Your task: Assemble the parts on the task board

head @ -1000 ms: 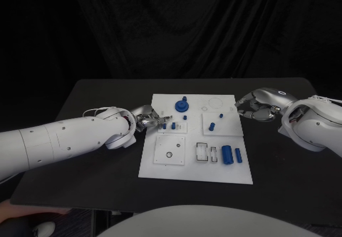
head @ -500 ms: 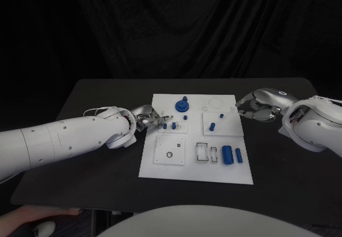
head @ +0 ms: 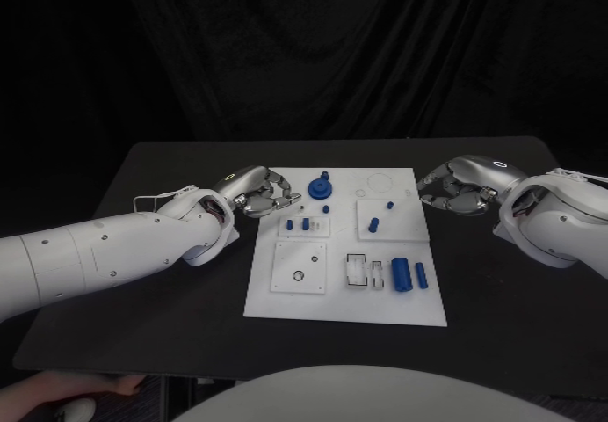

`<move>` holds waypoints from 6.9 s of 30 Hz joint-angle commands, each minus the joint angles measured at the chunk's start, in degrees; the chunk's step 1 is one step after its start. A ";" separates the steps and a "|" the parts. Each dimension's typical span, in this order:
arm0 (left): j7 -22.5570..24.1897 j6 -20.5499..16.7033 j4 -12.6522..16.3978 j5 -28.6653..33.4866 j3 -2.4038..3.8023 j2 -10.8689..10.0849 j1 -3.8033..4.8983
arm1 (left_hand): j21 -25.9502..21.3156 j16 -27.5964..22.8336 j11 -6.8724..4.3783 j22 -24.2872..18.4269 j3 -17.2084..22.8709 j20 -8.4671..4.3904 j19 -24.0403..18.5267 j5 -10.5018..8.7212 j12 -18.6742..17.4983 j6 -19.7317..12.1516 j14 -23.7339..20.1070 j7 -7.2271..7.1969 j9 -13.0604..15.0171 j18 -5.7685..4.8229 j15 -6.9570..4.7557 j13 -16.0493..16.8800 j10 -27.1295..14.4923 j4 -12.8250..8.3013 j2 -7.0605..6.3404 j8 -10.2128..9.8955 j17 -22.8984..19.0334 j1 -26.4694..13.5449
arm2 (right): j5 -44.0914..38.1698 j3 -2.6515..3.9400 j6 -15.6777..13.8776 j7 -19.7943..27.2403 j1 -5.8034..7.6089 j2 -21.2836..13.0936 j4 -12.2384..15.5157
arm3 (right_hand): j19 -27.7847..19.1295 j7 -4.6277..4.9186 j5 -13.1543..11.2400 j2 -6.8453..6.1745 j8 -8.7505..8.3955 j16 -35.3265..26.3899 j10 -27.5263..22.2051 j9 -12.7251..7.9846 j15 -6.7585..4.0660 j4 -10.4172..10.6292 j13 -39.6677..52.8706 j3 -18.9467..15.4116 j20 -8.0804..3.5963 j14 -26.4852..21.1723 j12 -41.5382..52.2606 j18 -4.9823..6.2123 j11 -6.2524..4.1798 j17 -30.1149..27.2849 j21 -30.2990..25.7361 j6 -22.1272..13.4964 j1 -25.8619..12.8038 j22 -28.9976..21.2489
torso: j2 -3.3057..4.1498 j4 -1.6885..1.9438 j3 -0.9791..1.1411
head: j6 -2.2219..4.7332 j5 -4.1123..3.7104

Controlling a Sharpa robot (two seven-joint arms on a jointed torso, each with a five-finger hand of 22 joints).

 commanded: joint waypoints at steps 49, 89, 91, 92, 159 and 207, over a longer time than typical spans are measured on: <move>5.62 8.09 -14.94 -26.42 0.09 15.72 1.77 | -0.79 -6.44 3.82 9.07 9.21 2.18 1.16 -4.36 -62.91 4.11 -5.23 -5.06 -56.74 0.93 1.65 -54.52 -47.41 -10.84 -4.37 -9.29 -5.87 20.15 | -0.08 0.04 -0.38 0.44 -0.40 1.17 -0.38 | 4.68 -0.25 0.52 0.01 -0.15 -0.15 4.81 -0.08 0.03 0.08 13.23 0.46 0.04 5.27 0.02 -0.29 -0.14 11.67 -0.29 0.07 -0.60 14.28 | 0.25 -0.52 0.02 | -0.01 -0.59; 5.64 12.19 -19.10 -26.46 0.08 18.29 1.90 | -0.06 -5.78 3.07 9.37 12.33 1.88 1.94 -4.97 -60.46 4.45 -4.33 -4.25 -56.64 0.76 1.24 -53.00 -40.01 -10.61 -5.14 -11.14 -4.59 18.70 | -0.08 0.04 -0.13 0.21 -0.40 1.62 -0.66 | 4.68 -0.27 0.67 0.01 -0.10 -0.16 4.40 -0.09 0.00 0.04 12.60 0.60 0.01 5.27 -0.40 -0.28 -0.17 11.66 -0.30 0.25 -0.74 14.28 | 0.14 -0.27 0.00 | -0.01 -1.15; 5.72 12.23 -19.29 -26.46 0.08 18.44 1.90 | -0.15 -5.77 2.98 9.34 12.41 1.83 1.88 -5.02 -60.29 4.54 -4.33 -4.28 -56.59 0.79 1.18 -52.82 -39.73 -10.61 -5.09 -11.13 -4.59 18.67 | -0.08 0.04 -0.11 0.20 -0.40 1.66 -0.68 | 4.68 -0.27 0.67 0.01 -0.10 -0.16 4.40 -0.09 0.00 0.04 12.60 0.60 0.01 5.27 -0.40 -0.28 -0.17 11.66 -0.30 0.25 -0.74 14.28 | 0.16 -0.32 -0.02 | -0.01 -1.04; 5.74 12.26 -19.37 -26.46 0.08 18.51 1.90 | -0.15 -5.77 2.98 9.34 12.41 1.83 1.88 -5.02 -60.29 4.54 -4.33 -4.28 -56.59 0.79 1.18 -52.82 -39.73 -10.61 -5.09 -11.13 -4.59 18.67 | -0.08 0.04 -0.09 0.19 -0.40 1.68 -0.68 | 4.68 -0.27 0.67 0.01 -0.10 -0.16 4.40 -0.09 0.00 0.04 12.60 0.60 0.01 5.27 -0.40 -0.28 -0.17 11.66 -0.30 0.25 -0.74 14.28 | 0.15 -0.33 -0.03 | -0.01 -1.02; 7.93 11.14 -20.56 -26.46 0.07 19.30 1.70 | 0.41 -6.05 -1.07 9.57 15.07 0.48 2.25 -4.58 -64.35 12.17 -4.03 -2.06 -53.74 0.58 -1.98 -52.83 -26.01 -13.02 -4.03 -8.83 -5.10 19.11 | 0.19 0.04 0.43 -0.07 -0.40 1.92 -0.86 | 4.61 -0.09 0.75 0.07 0.13 -0.16 4.30 -0.04 0.04 -0.07 12.45 0.87 -0.01 5.27 -0.51 -0.25 -0.08 11.64 -0.43 0.84 -0.90 14.22 | 0.15 -0.29 0.04 | -0.01 -1.17; 6.50 11.61 -10.83 -26.46 0.05 8.25 5.34 | 0.18 -7.30 -0.90 9.55 15.12 0.37 2.20 -4.01 -68.92 14.20 -4.78 -1.78 -52.73 0.56 -1.90 -54.54 -23.31 -13.52 -3.99 -8.86 -7.46 18.50 | 0.30 0.03 1.28 -0.24 -0.71 0.94 -0.69 | 4.57 -0.03 0.76 0.11 0.15 -0.17 4.23 -0.06 0.08 -0.19 12.34 1.06 0.01 5.27 -0.58 -0.23 -0.02 11.62 -0.49 0.99 -0.92 14.20 | 0.25 -0.17 -0.16 | -0.01 -0.06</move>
